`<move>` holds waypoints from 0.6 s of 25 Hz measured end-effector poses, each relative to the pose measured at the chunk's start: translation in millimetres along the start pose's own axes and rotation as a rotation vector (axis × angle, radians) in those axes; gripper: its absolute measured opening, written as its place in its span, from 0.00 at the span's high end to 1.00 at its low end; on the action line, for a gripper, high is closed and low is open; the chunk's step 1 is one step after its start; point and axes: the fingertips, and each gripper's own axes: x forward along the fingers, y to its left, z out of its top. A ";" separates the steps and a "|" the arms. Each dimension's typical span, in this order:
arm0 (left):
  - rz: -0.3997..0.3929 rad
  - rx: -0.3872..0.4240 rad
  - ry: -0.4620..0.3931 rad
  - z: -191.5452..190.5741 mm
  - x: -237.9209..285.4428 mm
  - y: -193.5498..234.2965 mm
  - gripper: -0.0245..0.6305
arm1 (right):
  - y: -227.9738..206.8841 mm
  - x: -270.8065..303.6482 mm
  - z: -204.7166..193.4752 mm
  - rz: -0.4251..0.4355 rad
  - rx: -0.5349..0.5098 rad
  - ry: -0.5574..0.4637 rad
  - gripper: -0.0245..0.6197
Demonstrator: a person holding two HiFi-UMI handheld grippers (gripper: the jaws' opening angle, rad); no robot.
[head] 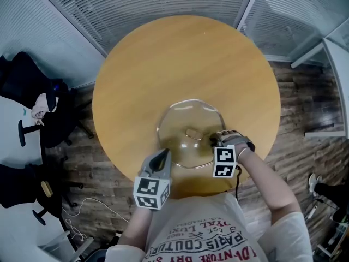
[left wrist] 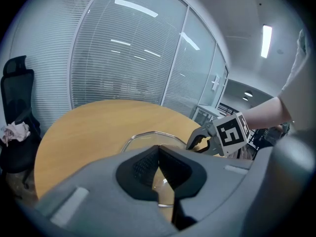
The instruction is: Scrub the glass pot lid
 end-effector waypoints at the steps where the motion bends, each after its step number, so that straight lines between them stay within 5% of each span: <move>1: -0.006 0.004 0.002 -1.5 -1.8 1.0 0.95 | 4.1 -0.6 1.4 0.005 0.024 0.004 0.85; 15: -0.055 0.011 0.031 -25.0 -22.1 24.8 0.95 | 43.9 -3.6 36.2 0.025 0.285 0.066 0.85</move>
